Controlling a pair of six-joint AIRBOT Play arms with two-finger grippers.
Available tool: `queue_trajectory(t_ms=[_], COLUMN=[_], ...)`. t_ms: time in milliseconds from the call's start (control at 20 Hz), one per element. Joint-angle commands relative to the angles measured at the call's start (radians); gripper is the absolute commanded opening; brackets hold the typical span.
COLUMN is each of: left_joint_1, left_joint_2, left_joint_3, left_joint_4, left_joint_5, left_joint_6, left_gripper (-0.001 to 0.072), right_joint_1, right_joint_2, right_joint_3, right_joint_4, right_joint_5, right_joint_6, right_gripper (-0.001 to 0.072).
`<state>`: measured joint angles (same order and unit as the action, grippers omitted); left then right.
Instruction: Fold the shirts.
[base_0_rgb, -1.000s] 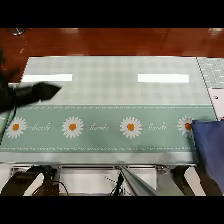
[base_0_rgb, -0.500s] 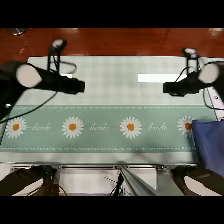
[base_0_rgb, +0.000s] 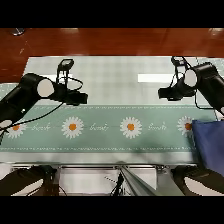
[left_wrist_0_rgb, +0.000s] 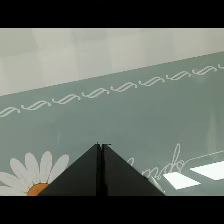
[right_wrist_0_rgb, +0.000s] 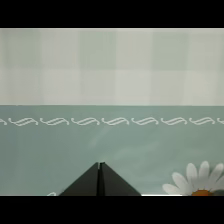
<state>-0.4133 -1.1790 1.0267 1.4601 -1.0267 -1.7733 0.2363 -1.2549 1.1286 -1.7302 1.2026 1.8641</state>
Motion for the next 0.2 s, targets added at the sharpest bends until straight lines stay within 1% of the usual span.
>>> queue_trajectory(t_ms=[0,150], left_joint_1=[0.0,0.0], left_joint_2=[-0.001,-0.001], left_joint_3=[-0.003,-0.003], left_joint_4=[0.006,0.006], left_joint_5=[-0.002,-0.002], left_joint_6=[-0.004,-0.005], left_gripper=[0.0017,0.0017], right_joint_1=[0.002,0.002], right_joint_2=[-0.002,-0.002], right_joint_3=[0.0,-0.001], right_joint_4=[-0.007,-0.007], right_joint_5=[0.003,0.003], right_joint_6=[0.006,0.006], right_gripper=[0.002,0.002])
